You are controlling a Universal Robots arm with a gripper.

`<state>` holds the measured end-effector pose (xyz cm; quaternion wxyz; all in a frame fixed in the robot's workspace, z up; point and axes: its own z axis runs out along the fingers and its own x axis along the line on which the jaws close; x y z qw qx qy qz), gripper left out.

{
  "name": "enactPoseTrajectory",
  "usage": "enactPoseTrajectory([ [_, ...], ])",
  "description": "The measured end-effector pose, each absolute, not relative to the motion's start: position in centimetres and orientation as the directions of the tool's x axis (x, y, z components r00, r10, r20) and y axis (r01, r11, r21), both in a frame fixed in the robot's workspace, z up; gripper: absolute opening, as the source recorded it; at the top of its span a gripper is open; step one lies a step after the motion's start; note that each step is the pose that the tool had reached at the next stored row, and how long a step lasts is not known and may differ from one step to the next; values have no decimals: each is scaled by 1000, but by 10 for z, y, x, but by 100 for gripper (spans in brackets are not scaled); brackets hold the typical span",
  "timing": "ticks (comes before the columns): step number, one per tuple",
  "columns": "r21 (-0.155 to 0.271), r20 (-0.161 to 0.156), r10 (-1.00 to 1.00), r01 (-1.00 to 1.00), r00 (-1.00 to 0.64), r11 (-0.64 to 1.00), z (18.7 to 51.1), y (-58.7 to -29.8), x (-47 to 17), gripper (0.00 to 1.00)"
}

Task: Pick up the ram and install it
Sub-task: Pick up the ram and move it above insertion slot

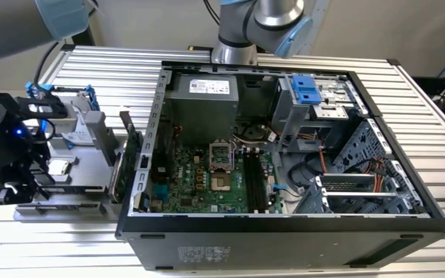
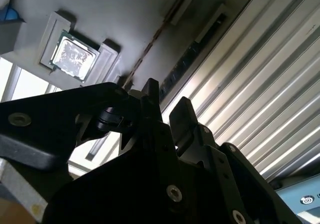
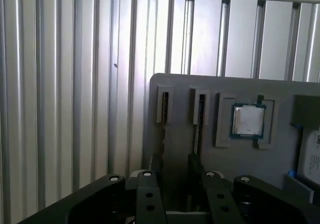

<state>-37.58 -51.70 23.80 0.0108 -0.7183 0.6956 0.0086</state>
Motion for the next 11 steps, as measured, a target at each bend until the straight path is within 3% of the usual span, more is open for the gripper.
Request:
enactPoseTrajectory([
  [11, -3, -26, -1000, -1000, 11, -11, 221, -517, -377, 100],
])
